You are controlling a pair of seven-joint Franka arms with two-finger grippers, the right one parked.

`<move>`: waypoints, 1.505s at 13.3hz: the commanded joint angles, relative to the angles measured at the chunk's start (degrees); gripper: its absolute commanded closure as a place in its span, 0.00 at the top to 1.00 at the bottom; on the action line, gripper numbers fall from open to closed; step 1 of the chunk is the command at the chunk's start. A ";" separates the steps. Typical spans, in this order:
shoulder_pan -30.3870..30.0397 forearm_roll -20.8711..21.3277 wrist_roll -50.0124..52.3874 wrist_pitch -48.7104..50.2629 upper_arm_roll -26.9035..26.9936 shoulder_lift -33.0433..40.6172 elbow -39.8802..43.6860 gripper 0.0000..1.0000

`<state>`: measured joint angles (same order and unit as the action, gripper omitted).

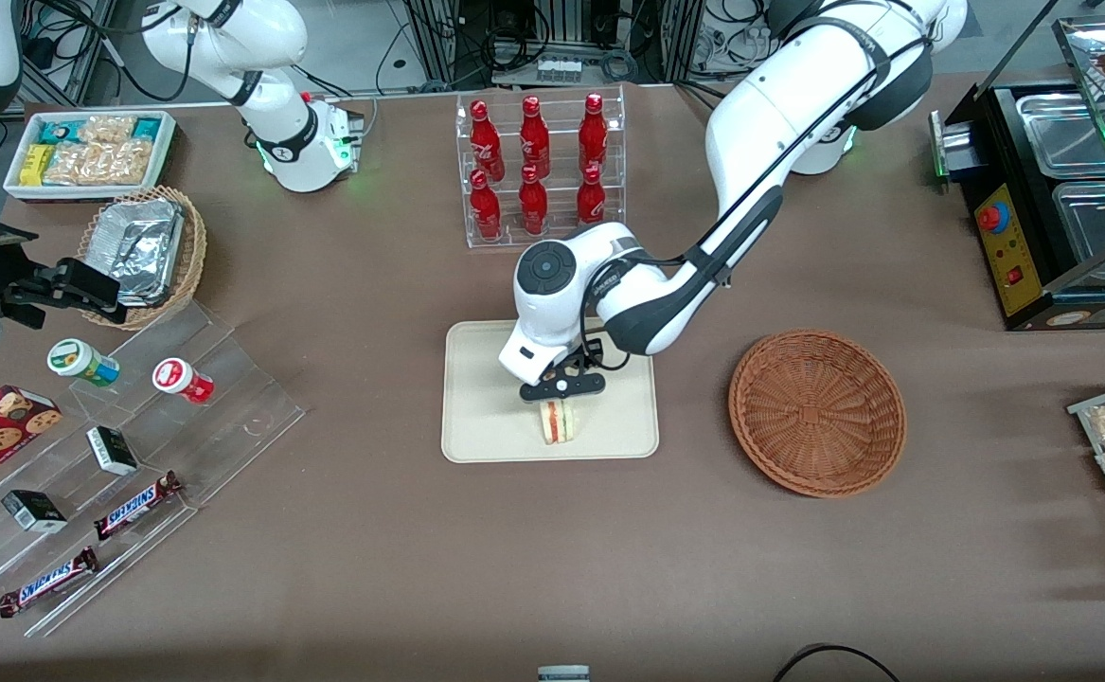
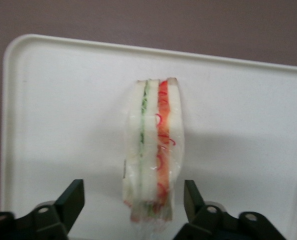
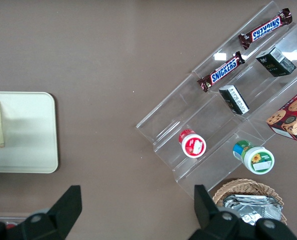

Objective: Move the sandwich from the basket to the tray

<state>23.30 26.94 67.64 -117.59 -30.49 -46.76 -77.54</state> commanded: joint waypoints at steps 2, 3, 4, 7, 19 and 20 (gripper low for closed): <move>-4.30 -9.26 -0.22 10.50 -0.01 13.94 -0.86 0.99; -6.14 -9.88 -0.58 14.80 -0.01 16.67 -0.86 0.99; -7.99 -10.24 -0.67 18.50 -0.18 19.22 -0.86 0.99; -15.36 -13.92 -9.68 28.16 -0.18 26.78 -1.03 0.99; -33.50 -24.56 -53.19 39.89 13.40 39.28 -1.73 0.99; -30.71 -25.70 -55.92 39.72 17.70 40.50 -2.96 0.99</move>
<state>-11.19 3.65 16.61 -77.41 -19.71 -10.45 -76.91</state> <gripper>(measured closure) 0.004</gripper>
